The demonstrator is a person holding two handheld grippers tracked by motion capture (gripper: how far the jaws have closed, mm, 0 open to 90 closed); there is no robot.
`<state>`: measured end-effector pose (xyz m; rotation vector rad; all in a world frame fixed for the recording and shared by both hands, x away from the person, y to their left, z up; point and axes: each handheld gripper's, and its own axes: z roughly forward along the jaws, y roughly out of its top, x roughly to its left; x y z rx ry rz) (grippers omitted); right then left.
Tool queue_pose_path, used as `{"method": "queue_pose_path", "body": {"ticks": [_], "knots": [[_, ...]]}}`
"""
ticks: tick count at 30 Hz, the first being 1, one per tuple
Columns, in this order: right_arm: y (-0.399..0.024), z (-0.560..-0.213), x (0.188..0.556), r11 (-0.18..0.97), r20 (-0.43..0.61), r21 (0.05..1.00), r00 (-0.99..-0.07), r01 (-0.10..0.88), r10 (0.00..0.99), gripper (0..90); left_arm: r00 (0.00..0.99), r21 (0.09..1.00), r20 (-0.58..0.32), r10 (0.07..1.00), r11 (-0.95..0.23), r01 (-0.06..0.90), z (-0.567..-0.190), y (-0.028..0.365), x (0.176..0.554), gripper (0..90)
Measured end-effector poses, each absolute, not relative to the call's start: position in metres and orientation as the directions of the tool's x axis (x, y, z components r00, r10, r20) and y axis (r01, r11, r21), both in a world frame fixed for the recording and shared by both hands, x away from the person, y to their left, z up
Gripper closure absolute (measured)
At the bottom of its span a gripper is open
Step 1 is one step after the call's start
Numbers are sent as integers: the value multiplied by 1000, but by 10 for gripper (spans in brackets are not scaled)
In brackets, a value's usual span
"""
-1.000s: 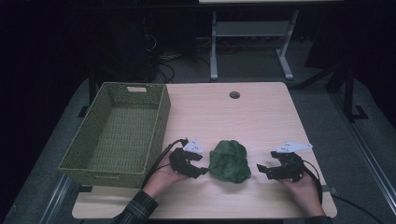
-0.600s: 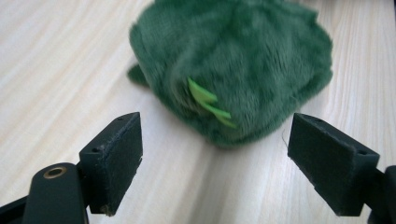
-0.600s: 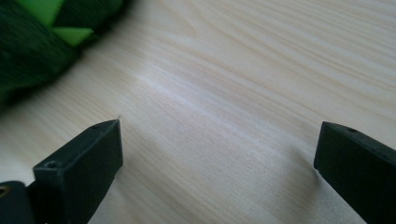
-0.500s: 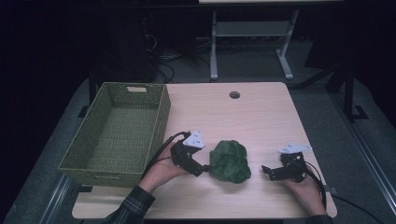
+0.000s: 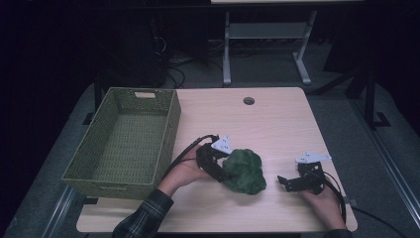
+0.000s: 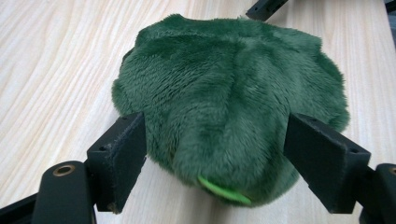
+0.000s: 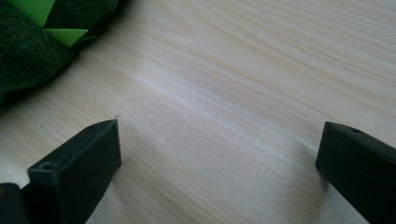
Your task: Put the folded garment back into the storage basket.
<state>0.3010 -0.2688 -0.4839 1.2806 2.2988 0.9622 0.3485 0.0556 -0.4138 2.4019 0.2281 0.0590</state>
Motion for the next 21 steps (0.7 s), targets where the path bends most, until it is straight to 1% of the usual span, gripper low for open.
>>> {"method": "queue_pose_path", "body": {"ticks": [8, 21], "knots": [[-269, -484, 301, 365, 29, 700, -535, 614, 844, 0, 986, 637, -36, 165, -756, 150, -431, 47, 350, 210], [-268, -484, 302, 366, 28, 700, -535, 614, 844, 0, 986, 582, -23, 164, -800, 146, -450, 39, 349, 206]]}}
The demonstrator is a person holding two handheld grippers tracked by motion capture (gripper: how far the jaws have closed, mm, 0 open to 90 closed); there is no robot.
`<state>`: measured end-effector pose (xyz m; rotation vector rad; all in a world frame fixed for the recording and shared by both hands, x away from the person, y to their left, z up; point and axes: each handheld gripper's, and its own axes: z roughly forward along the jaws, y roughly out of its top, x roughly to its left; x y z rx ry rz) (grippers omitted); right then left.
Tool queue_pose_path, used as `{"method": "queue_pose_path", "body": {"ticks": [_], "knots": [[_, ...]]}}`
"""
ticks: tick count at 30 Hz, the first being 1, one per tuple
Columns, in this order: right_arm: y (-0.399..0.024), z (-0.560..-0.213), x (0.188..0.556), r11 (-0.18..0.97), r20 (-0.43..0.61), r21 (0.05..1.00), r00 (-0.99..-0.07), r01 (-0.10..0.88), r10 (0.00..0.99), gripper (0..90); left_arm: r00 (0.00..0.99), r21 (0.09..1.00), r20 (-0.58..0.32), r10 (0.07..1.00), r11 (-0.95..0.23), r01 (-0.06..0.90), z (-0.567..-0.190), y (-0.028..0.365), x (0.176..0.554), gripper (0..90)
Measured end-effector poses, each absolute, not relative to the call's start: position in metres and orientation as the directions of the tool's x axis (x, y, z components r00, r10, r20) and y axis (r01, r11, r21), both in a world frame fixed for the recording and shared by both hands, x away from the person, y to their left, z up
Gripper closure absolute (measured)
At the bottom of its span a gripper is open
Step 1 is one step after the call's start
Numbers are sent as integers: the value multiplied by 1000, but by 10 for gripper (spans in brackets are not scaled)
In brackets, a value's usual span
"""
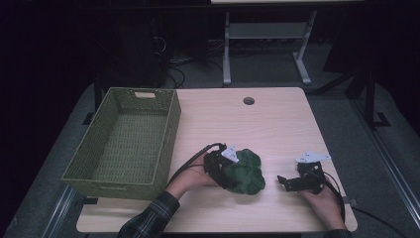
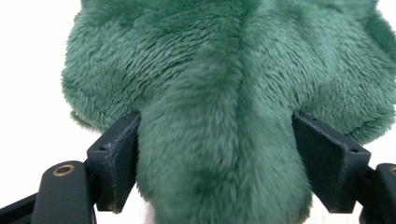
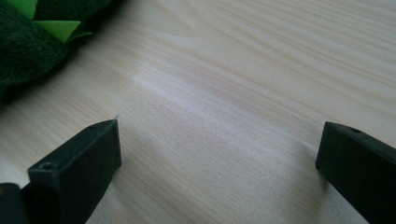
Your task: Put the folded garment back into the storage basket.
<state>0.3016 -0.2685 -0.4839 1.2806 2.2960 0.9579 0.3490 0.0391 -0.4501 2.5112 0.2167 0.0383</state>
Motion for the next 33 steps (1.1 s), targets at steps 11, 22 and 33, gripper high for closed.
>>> {"method": "queue_pose_path", "body": {"ticks": [11, 22, 33], "knots": [[-268, -484, 302, 365, 28, 700, -534, 614, 845, 0, 986, 567, 0, 168, -812, 138, -458, 37, 345, 200], [-268, -484, 302, 365, 27, 699, -533, 615, 846, 0, 987, 551, -24, 159, -822, 146, -453, 38, 341, 522], [-268, -484, 302, 364, 27, 699, -532, 615, 846, 0, 978, 534, -67, 198, -821, 203, -449, 39, 341, 735]]}}
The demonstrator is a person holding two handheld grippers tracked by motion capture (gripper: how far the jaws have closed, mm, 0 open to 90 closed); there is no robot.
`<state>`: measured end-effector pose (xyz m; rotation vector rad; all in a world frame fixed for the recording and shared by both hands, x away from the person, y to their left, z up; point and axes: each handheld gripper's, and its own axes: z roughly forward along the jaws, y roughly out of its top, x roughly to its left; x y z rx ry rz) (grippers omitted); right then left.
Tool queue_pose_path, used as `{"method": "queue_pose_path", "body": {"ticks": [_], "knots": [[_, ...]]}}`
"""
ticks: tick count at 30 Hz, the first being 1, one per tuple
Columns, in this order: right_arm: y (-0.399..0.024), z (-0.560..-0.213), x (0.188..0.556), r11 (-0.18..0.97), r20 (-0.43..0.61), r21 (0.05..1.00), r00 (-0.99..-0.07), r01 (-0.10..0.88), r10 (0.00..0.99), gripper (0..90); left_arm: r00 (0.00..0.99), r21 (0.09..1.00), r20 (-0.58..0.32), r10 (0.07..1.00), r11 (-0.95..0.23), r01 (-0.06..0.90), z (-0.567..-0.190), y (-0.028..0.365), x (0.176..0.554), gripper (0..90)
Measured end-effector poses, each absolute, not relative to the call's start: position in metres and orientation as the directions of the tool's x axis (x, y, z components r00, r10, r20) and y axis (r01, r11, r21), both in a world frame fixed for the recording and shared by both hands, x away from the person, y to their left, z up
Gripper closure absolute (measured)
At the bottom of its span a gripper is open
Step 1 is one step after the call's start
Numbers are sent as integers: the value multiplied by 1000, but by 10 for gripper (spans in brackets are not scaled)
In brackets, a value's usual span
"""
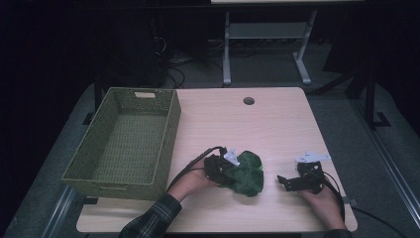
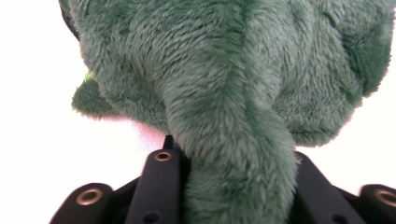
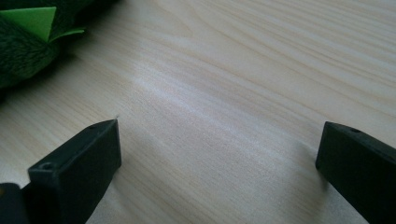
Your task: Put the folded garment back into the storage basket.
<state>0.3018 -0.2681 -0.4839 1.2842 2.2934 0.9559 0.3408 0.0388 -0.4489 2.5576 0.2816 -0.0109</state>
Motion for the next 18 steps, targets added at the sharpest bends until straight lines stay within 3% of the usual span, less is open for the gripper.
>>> {"method": "queue_pose_path", "body": {"ticks": [18], "knots": [[-268, -484, 302, 362, 29, 699, -531, 616, 847, 0, 971, 571, -99, 219, -787, 235, -429, 42, 338, 766]]}}
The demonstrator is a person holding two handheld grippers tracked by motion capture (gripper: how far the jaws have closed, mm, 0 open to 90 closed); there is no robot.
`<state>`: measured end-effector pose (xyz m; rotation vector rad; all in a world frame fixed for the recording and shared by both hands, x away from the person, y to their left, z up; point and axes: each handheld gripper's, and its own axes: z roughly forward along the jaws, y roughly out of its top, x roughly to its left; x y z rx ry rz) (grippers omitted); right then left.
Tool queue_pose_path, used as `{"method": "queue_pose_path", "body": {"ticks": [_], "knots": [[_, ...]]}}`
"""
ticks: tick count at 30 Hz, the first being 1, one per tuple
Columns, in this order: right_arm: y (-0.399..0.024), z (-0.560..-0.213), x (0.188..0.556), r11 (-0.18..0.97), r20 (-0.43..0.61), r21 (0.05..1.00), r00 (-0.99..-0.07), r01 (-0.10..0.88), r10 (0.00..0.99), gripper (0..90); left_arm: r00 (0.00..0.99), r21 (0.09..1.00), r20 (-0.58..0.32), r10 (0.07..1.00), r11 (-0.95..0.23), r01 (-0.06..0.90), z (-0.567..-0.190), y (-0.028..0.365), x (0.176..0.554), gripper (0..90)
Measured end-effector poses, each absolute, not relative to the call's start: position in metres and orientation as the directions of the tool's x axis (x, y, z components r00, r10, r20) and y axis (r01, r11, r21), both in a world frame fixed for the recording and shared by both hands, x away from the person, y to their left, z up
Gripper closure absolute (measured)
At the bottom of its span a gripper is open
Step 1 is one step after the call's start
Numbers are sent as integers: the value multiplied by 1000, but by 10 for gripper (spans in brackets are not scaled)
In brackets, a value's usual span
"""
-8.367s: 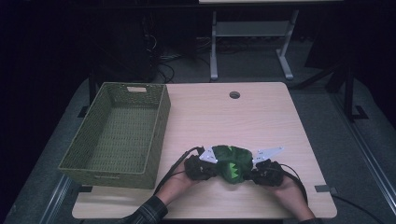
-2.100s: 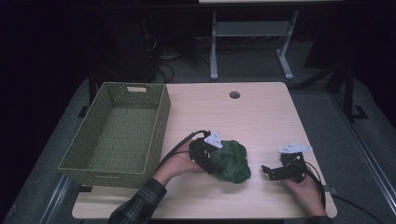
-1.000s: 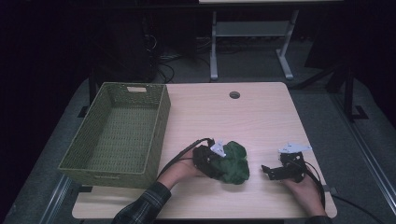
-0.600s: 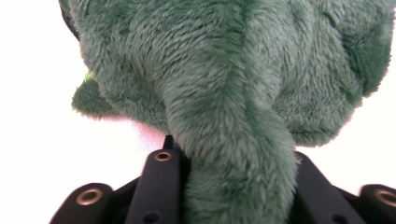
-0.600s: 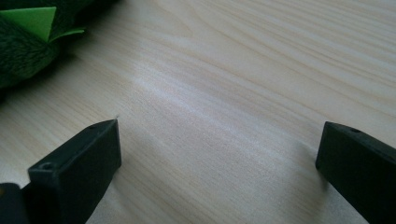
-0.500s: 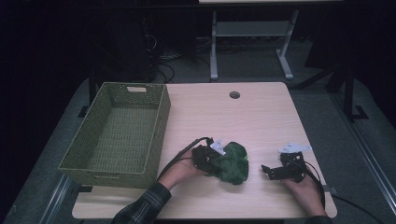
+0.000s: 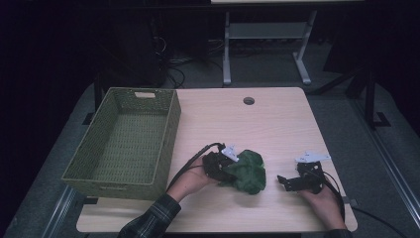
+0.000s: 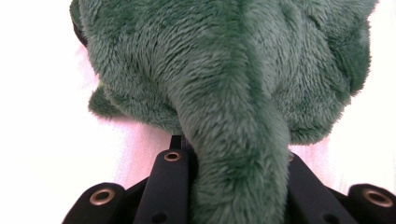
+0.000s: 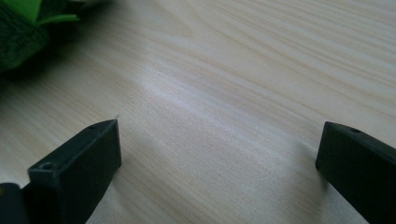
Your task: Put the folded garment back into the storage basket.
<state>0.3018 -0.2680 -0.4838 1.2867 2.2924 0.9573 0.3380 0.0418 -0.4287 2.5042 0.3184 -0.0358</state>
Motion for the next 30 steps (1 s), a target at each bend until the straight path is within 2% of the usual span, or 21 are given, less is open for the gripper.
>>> {"method": "queue_pose_path", "body": {"ticks": [12, 30], "knots": [[-268, -484, 302, 363, 29, 699, -532, 616, 846, 0, 962, 590, -93, 258, -763, 262, -396, 58, 340, 763], [-268, -484, 302, 364, 28, 699, -533, 615, 846, 0, 944, 587, -13, 331, -762, 275, -333, 94, 345, 759]]}}
